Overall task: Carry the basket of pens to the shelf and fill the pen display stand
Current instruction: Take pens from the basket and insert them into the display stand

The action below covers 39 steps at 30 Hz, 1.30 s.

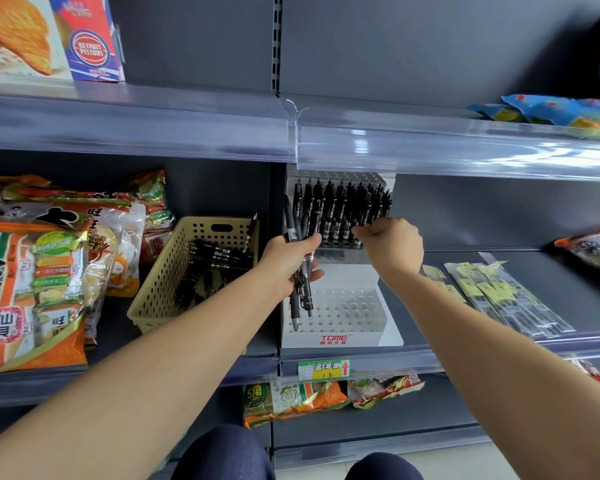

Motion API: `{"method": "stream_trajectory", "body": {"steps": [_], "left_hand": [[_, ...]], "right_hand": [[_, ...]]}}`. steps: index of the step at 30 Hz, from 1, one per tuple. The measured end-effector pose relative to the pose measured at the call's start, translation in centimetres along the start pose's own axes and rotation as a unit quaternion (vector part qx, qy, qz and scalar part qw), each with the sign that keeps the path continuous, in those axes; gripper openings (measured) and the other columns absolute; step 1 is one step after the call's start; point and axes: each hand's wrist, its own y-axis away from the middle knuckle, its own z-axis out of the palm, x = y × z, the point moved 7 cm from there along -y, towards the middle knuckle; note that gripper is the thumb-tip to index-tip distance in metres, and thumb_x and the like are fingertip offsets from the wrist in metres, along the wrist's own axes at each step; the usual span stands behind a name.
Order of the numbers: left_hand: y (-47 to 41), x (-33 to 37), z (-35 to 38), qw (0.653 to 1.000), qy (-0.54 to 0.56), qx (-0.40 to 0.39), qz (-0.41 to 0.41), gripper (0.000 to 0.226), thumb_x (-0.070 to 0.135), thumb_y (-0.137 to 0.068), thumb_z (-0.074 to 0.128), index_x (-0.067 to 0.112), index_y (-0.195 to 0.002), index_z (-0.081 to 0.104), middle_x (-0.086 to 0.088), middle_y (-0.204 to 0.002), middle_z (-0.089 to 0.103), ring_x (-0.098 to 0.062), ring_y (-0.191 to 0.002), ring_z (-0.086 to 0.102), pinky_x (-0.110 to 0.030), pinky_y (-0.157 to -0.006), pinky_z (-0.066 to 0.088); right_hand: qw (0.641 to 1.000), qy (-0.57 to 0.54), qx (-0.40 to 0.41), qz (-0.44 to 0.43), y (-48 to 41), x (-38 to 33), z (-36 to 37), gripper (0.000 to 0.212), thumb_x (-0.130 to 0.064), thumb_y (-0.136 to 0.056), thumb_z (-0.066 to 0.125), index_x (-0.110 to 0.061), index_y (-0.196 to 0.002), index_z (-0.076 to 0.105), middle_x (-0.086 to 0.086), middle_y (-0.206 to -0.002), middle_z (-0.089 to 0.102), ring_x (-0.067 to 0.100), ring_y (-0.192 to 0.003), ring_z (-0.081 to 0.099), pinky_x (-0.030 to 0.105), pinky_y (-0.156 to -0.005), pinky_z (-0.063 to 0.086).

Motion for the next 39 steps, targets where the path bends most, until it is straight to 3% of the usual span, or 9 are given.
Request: {"method": "stream_trajectory", "body": {"steps": [4,7,10,13,17,22,29,32,39], "left_hand": [[0.4,0.0,0.2,1.000,0.020,0.006,-0.011,0.036,0.016,-0.085,0.073,0.006,-0.107,0.046,-0.009,-0.096,0.052,-0.022,-0.074,0.059,-0.039,-0.064,0.059],[0.4,0.1,-0.1,0.999,0.023,0.024,-0.009,0.033,0.019,-0.085,0.072,0.005,-0.101,0.048,-0.009,-0.092,0.054,-0.026,-0.078,0.063,-0.042,-0.065,0.060],[0.1,0.0,-0.4,0.998,0.043,0.023,-0.026,0.023,0.024,-0.086,0.070,0.006,-0.087,0.056,-0.006,-0.076,0.052,-0.025,-0.075,0.063,-0.044,-0.064,0.059],[0.1,-0.1,-1.0,0.997,0.049,0.031,-0.045,0.023,0.029,-0.088,0.068,0.008,-0.082,0.059,-0.002,-0.064,0.047,-0.016,-0.056,0.053,-0.031,-0.050,0.054],[-0.2,-0.5,-1.4,0.997,0.047,0.030,-0.053,0.023,0.030,-0.089,0.067,0.010,-0.079,0.060,-0.001,-0.062,0.048,-0.013,-0.048,0.040,-0.024,-0.043,0.043],[-0.2,-0.6,-1.2,0.998,0.049,0.004,-0.051,0.020,0.022,-0.083,0.074,0.007,-0.090,0.063,-0.003,-0.067,0.053,-0.012,-0.047,0.041,-0.020,-0.039,0.041],[-0.2,-0.3,-1.3,0.999,-0.048,-0.005,-0.011,0.063,0.015,-0.066,0.087,0.004,-0.118,0.053,-0.010,-0.097,0.064,-0.011,-0.050,0.044,-0.023,-0.042,0.041],[-0.5,-0.1,-1.1,0.997,-0.074,-0.009,0.011,0.079,0.018,-0.060,0.090,0.004,-0.127,0.050,-0.009,-0.092,0.063,-0.010,-0.047,0.042,-0.024,-0.043,0.040],[-0.2,0.3,-0.4,0.997,-0.068,-0.033,0.032,0.045,0.020,-0.068,0.086,0.007,-0.101,0.059,-0.009,-0.081,0.061,-0.012,-0.047,0.042,-0.029,-0.051,0.041]], "right_hand": [[0.994,-0.064,-0.052,-0.074,1.1,-1.4,1.1,0.025,-0.032,-0.087,0.065,-0.017,-0.069,0.071,0.002,-0.062,0.068,0.021,-0.060,0.066,0.026,-0.060,0.052],[0.976,-0.127,-0.149,-0.094,1.8,-2.3,2.5,0.007,-0.023,-0.087,0.068,-0.020,-0.090,0.073,-0.005,-0.071,0.071,0.014,-0.057,0.068,0.034,-0.064,0.059],[0.948,-0.174,-0.247,-0.099,2.7,-3.3,3.5,0.031,-0.008,-0.086,0.067,-0.017,-0.115,0.066,-0.001,-0.082,0.073,0.014,-0.062,0.068,0.036,-0.061,0.058],[0.928,-0.203,-0.288,-0.120,3.4,-4.6,3.8,0.049,0.007,-0.082,0.058,-0.020,-0.123,0.062,0.004,-0.090,0.073,0.013,-0.065,0.065,0.030,-0.059,0.057],[0.918,-0.229,-0.298,-0.124,3.6,-5.5,3.9,0.053,0.012,-0.081,0.049,-0.021,-0.121,0.063,0.003,-0.092,0.070,0.014,-0.068,0.062,0.031,-0.062,0.058],[0.909,-0.296,-0.293,-0.033,2.6,-5.2,4.0,0.024,-0.002,-0.093,0.051,-0.009,-0.110,0.067,0.004,-0.081,0.070,0.016,-0.068,0.066,0.030,-0.063,0.056],[0.909,-0.331,-0.251,0.022,2.0,-5.5,3.6,0.024,-0.028,-0.079,0.076,-0.009,-0.091,0.068,0.001,-0.069,0.066,0.013,-0.054,0.058,0.026,-0.053,0.050],[0.913,-0.327,-0.244,0.006,1.8,-5.7,3.3,0.025,-0.029,-0.071,0.082,-0.009,-0.080,0.070,-0.001,-0.059,0.063,0.014,-0.051,0.053,0.024,-0.050,0.046],[0.922,-0.313,-0.226,-0.004,1.4,-6.1,2.6,0.023,-0.023,-0.078,0.078,-0.005,-0.091,0.071,0.005,-0.068,0.068,0.015,-0.055,0.062,0.029,-0.060,0.058]]}}
